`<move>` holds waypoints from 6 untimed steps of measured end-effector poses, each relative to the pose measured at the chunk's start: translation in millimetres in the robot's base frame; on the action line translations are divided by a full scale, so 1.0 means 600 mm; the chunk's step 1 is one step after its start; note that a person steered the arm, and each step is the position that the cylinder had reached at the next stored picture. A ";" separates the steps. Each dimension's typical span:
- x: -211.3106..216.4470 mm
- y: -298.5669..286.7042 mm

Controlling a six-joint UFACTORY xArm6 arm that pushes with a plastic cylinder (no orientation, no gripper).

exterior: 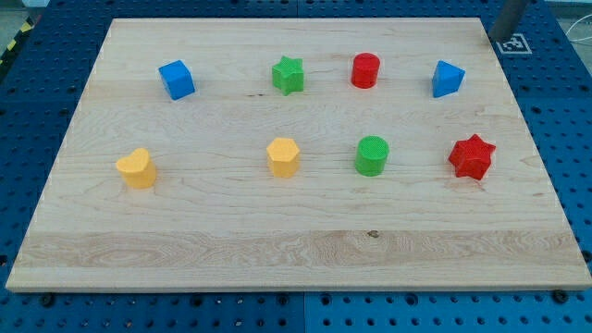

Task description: Move the blue triangle closer to yellow hexagon

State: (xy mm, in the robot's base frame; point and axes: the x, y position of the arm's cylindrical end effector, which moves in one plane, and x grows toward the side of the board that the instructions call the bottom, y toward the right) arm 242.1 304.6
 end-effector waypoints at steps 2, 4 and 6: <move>0.050 -0.024; 0.059 -0.030; 0.094 -0.105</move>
State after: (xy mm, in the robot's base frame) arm 298.2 241.5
